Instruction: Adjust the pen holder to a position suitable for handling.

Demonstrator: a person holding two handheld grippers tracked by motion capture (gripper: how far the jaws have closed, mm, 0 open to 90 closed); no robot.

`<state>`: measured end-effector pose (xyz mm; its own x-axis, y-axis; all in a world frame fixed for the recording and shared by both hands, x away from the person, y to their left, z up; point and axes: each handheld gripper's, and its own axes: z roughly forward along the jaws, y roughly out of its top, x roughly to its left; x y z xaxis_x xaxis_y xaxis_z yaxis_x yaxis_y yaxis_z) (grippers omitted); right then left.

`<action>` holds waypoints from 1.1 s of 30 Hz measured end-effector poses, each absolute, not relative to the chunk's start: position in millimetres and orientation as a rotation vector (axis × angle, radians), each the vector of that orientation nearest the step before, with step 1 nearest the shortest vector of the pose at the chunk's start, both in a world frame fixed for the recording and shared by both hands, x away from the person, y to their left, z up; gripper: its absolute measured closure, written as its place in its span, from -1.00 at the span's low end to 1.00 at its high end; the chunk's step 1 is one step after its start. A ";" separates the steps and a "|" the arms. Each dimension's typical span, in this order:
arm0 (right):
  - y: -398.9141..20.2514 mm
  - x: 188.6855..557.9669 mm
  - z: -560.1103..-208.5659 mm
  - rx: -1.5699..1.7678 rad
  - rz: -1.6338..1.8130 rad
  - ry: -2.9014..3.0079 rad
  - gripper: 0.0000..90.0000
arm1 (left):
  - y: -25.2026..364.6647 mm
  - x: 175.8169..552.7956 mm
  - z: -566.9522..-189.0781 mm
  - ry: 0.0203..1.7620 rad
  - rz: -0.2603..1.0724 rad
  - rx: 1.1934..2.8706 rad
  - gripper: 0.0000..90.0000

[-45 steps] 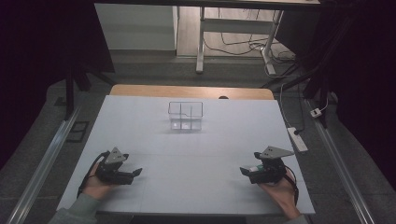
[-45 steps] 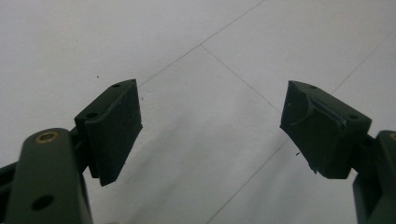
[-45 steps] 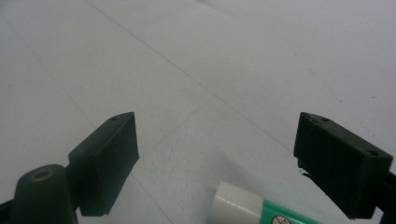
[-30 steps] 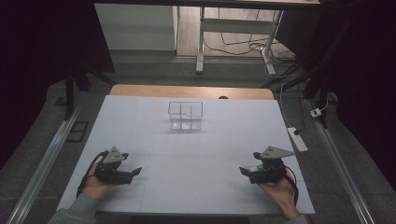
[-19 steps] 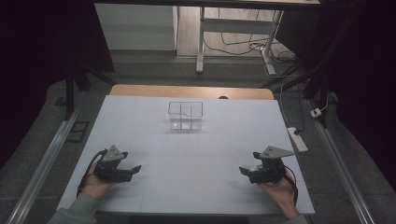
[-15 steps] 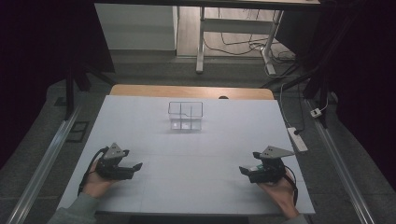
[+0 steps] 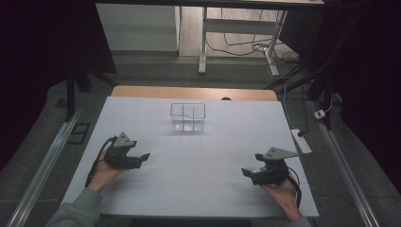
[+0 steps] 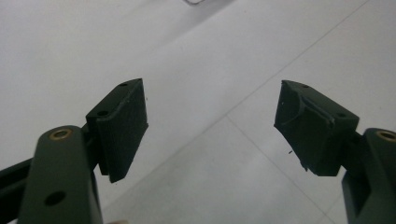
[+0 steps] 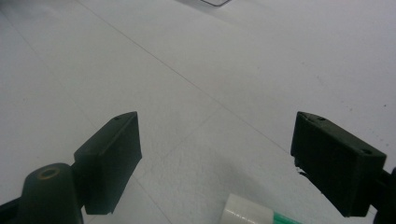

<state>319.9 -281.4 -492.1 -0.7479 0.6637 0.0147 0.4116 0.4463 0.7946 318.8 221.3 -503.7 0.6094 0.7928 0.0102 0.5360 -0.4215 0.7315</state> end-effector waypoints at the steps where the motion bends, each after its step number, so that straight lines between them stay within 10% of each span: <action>1: -281.5 319.8 -492.1 0.919 1.194 2.403 -0.65 | 220.0 321.8 -502.6 1.041 0.466 2.126 -0.43; 33: -278.8 321.7 -490.6 0.902 1.197 2.396 -0.64 | 187.3 405.0 -496.6 1.044 0.452 2.152 -0.31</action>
